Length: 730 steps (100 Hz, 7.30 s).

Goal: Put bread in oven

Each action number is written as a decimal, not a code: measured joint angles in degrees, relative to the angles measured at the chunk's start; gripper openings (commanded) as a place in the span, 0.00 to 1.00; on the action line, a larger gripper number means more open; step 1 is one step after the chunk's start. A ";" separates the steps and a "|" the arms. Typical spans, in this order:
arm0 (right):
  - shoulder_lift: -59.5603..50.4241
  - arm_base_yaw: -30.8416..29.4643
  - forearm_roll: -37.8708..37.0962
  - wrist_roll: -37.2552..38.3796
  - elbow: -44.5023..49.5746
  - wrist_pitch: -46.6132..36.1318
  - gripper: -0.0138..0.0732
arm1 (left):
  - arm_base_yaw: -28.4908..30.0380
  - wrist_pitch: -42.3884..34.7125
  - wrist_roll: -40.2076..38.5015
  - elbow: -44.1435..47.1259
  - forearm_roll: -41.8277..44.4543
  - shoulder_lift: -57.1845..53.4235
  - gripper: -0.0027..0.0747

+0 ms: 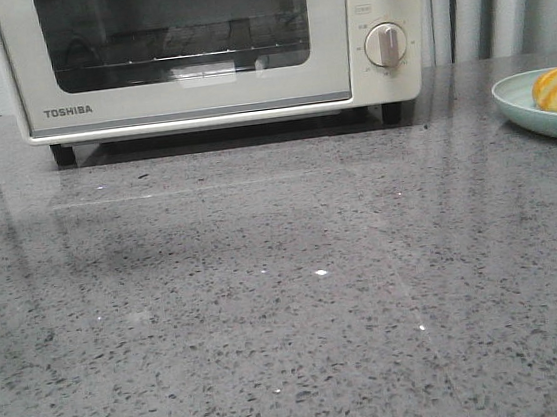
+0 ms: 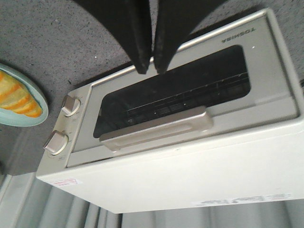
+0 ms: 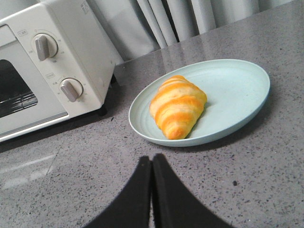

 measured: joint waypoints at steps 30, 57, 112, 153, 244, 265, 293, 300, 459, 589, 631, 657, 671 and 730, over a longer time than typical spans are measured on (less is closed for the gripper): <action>0.00 0.00 0.00 0.00 0.00 0.26 0.10 | -0.75 0.00 0.12 -11.36 0.04 12.24 0.01; 0.00 0.00 -0.08 0.00 0.00 0.30 0.10 | -0.75 0.00 0.12 -15.82 -0.19 18.42 0.01; 0.00 0.00 -0.21 0.00 0.00 0.30 0.10 | -0.75 -1.51 0.12 -16.77 -0.64 24.96 0.01; 0.00 0.00 -0.47 0.00 0.00 0.39 0.10 | -0.75 -8.13 0.12 -16.77 -0.95 25.00 0.01; 0.00 0.00 -1.04 0.00 0.00 0.39 0.10 | -0.91 -4.83 0.25 -18.25 0.70 28.32 0.01; 0.00 0.00 -1.04 0.00 0.00 0.39 0.10 | -0.91 -1.51 0.38 -18.59 0.92 27.67 0.01; 0.00 0.00 -1.04 0.00 0.00 0.39 0.10 | -1.01 2.66 0.38 -16.25 0.92 24.91 0.01; 0.00 0.00 -1.04 0.00 0.00 0.39 0.10 | -1.25 3.27 0.38 -15.04 0.69 24.15 0.01; 3.77 0.00 -1.13 0.00 -16.01 3.67 0.10 | -1.66 16.34 0.47 3.09 -2.30 15.52 0.01; 89.91 0.94 -14.90 -5.30 -69.16 37.68 0.65 | -1.32 26.85 0.47 3.00 -3.29 -27.04 0.01; 94.96 3.89 -16.88 -4.97 -70.77 39.34 0.08 | -1.32 26.61 0.47 3.00 -3.78 -27.04 0.01; 88.36 4.31 -15.86 -4.62 -72.48 39.54 0.10 | -1.32 26.95 0.47 3.00 -3.99 -27.04 0.01; 76.62 6.95 -15.56 -4.62 -74.63 39.30 0.10 | -1.32 26.95 0.47 3.00 -3.99 -27.04 0.01; 69.48 38.37 -14.01 -23.84 -77.77 30.04 0.10 | -1.32 24.13 0.47 3.00 -3.28 -27.04 0.01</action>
